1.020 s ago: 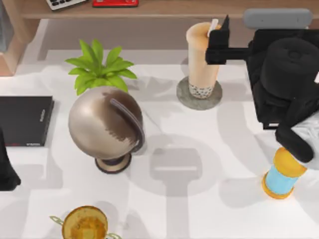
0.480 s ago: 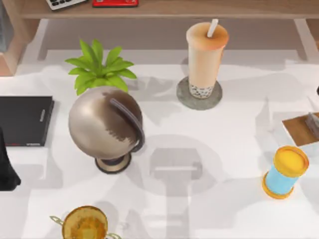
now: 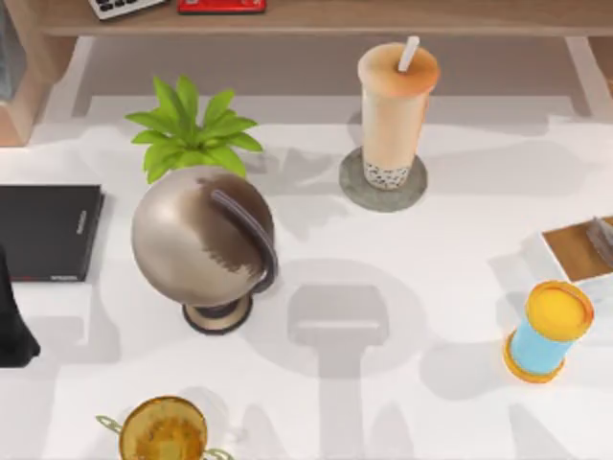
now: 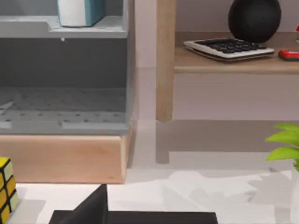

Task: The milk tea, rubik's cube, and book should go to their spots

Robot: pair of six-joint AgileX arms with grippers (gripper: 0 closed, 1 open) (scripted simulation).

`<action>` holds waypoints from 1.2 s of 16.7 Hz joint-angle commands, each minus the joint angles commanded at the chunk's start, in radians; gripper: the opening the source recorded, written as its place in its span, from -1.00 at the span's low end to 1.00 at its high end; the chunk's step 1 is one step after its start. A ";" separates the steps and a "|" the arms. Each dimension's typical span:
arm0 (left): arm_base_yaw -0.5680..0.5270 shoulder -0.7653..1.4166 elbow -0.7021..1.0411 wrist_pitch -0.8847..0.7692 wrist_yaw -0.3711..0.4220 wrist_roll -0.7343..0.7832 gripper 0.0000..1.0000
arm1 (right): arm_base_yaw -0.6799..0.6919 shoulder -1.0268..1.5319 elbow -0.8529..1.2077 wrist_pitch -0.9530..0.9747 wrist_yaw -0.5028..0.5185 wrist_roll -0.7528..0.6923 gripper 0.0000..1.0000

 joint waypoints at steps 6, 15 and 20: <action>0.000 0.000 0.000 0.000 0.000 0.000 1.00 | -0.061 -0.144 -0.081 -0.090 -0.066 -0.001 1.00; 0.044 0.110 0.130 -0.095 -0.023 0.018 1.00 | -0.061 -0.144 -0.081 -0.090 -0.066 -0.001 1.00; 0.126 0.406 0.457 -0.333 -0.055 0.065 1.00 | -0.061 -0.144 -0.081 -0.090 -0.066 -0.001 1.00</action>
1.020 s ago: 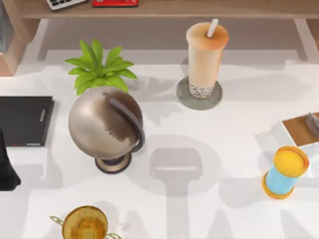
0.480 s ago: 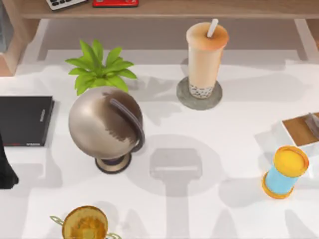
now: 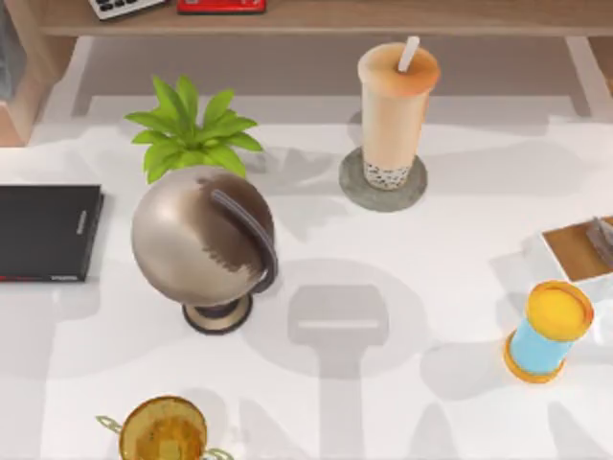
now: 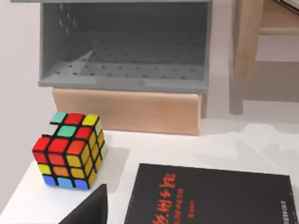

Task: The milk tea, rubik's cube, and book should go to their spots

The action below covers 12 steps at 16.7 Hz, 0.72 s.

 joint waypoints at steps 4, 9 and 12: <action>0.071 0.320 0.364 -0.249 -0.016 0.054 1.00 | 0.000 0.000 0.000 0.000 0.000 0.000 1.00; 0.150 0.779 0.903 -0.569 -0.016 0.137 1.00 | 0.000 0.000 0.000 0.000 0.000 0.000 1.00; 0.194 1.078 1.241 -0.751 -0.004 0.194 1.00 | 0.000 0.000 0.000 0.000 0.000 0.000 1.00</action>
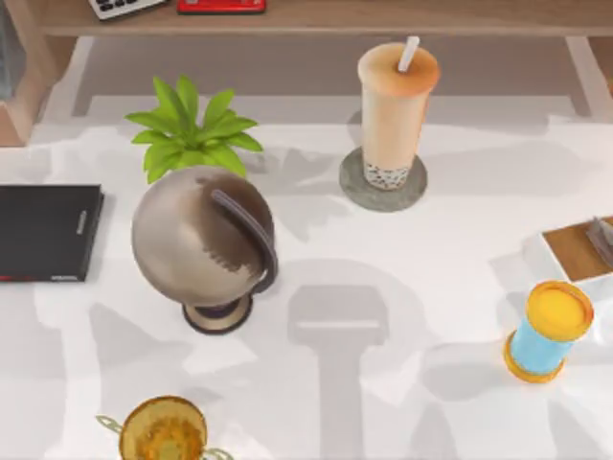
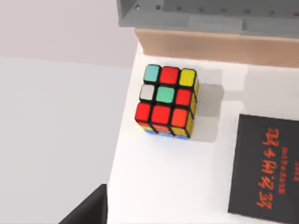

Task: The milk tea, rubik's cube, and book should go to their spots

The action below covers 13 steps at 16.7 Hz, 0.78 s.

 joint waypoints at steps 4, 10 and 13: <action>0.056 0.398 0.434 -0.213 0.025 0.078 1.00 | 0.000 0.000 0.000 0.000 0.000 0.000 1.00; 0.114 0.921 0.945 -0.452 0.075 0.182 1.00 | 0.000 0.000 0.000 0.000 0.000 0.000 1.00; 0.126 1.112 1.103 -0.527 0.098 0.220 1.00 | 0.000 0.000 0.000 0.000 0.000 0.000 1.00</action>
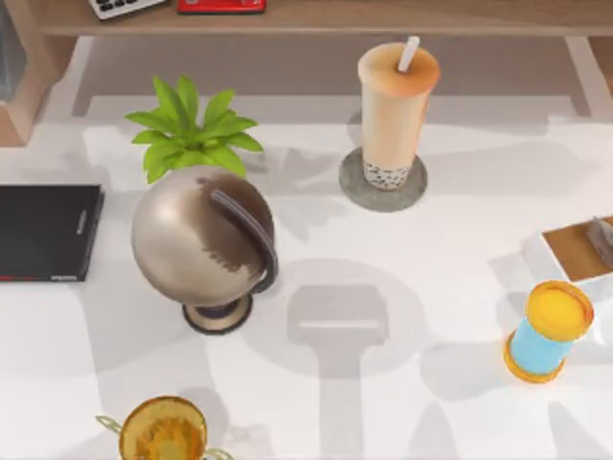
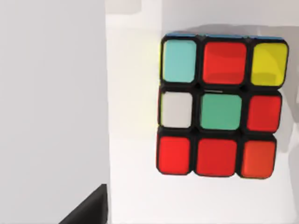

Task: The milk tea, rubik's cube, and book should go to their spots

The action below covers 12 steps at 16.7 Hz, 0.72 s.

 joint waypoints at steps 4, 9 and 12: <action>-0.001 0.126 0.097 -0.043 0.019 0.028 1.00 | 0.000 0.000 0.000 0.000 0.000 0.000 1.00; -0.002 0.132 0.101 -0.045 0.020 0.029 1.00 | 0.000 0.000 0.000 0.000 0.000 0.000 1.00; -0.007 0.132 0.100 -0.051 0.018 0.025 1.00 | 0.000 0.000 0.000 0.000 0.000 0.000 1.00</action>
